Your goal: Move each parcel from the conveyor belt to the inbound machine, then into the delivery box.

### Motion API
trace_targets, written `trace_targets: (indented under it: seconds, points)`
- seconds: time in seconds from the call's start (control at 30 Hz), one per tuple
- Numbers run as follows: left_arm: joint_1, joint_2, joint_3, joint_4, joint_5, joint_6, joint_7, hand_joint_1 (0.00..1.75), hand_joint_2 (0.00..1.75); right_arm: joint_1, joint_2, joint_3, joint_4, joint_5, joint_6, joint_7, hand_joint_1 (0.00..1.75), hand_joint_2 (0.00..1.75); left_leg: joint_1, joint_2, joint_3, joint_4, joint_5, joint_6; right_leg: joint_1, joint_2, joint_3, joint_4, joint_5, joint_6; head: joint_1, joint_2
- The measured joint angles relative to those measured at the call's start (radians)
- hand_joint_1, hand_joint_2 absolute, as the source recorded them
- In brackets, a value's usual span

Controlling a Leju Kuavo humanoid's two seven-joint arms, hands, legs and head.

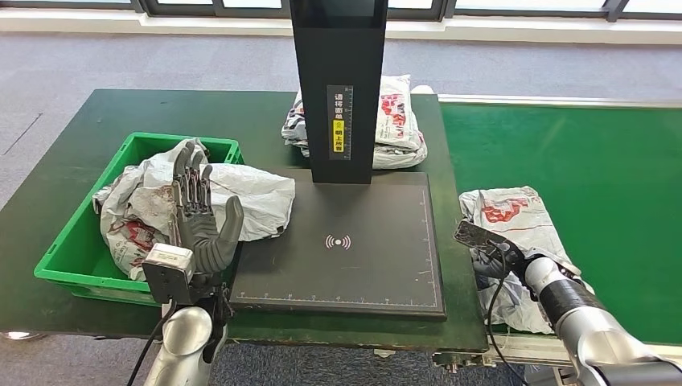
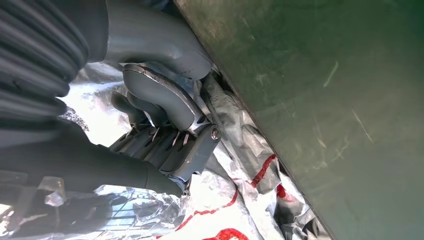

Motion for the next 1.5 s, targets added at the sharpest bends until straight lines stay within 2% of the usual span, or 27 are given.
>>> trace_targets:
  seconds: [0.3, 0.43, 0.67, 1.03, 1.2, 1.3, 1.5]
  points:
    - [0.001, -0.002, 0.002, 0.000, 0.000, 0.000, -0.001, 0.00, 1.75, 0.000, 0.000, -0.002, 0.000, -0.010, 0.005, -0.009, 1.75, 1.75, 0.000, 0.000, 0.000, 0.000, 0.000, 0.000, 0.000, 0.000, 0.000, 0.000, 0.000, 0.000, 0.000, 0.000]
    - [0.004, -0.003, 0.006, -0.002, -0.002, 0.000, -0.003, 0.00, 1.75, 0.000, 0.000, -0.024, 0.000, -0.056, -0.012, -0.027, 0.00, 1.75, 0.000, 0.000, 0.000, 0.000, 0.000, 0.000, 0.000, 0.000, 0.000, 0.000, 0.000, 0.000, 0.000, 0.000]
    - [0.028, -0.004, 0.019, -0.029, -0.013, 0.000, -0.004, 0.00, 1.75, -0.004, 0.009, -0.109, -0.050, -0.183, -0.180, -0.009, 0.00, 1.75, 0.000, -0.001, 0.000, 0.000, 0.000, 0.000, 0.000, -0.001, 0.000, 0.000, 0.000, 0.000, 0.000, 0.000]
    - [0.039, -0.004, 0.025, -0.033, -0.014, 0.008, -0.010, 0.00, 1.75, 0.005, -0.009, -0.218, -0.115, -0.298, -0.246, -0.040, 0.00, 1.75, 0.000, -0.001, 0.000, 0.000, 0.000, 0.000, 0.000, -0.001, 0.000, 0.000, 0.000, 0.000, 0.000, 0.000]
    - [0.039, -0.004, 0.025, -0.029, -0.012, 0.007, -0.016, 0.00, 1.75, 0.029, -0.019, -0.232, -0.145, -0.316, -0.267, -0.039, 0.00, 1.75, 0.000, -0.001, 0.000, 0.000, 0.000, 0.000, 0.000, -0.001, 0.000, 0.000, 0.000, 0.000, 0.000, 0.000]
    - [0.039, -0.004, 0.025, -0.029, -0.009, 0.007, -0.014, 0.00, 1.75, 0.037, -0.023, -0.241, -0.156, -0.287, -0.359, -0.010, 0.00, 1.75, 0.000, -0.001, -0.001, 0.000, 0.000, 0.000, 0.000, -0.001, 0.000, 0.000, 0.000, 0.000, 0.000, 0.000]
    - [0.040, -0.004, 0.025, -0.029, -0.005, 0.011, 0.007, 0.00, 1.75, 0.024, -0.057, -0.241, -0.156, -0.048, -0.742, 0.158, 0.00, 1.75, -0.001, -0.001, -0.001, 0.001, 0.000, 0.001, -0.001, -0.002, 0.000, 0.000, 0.000, 0.000, 0.000, 0.000]
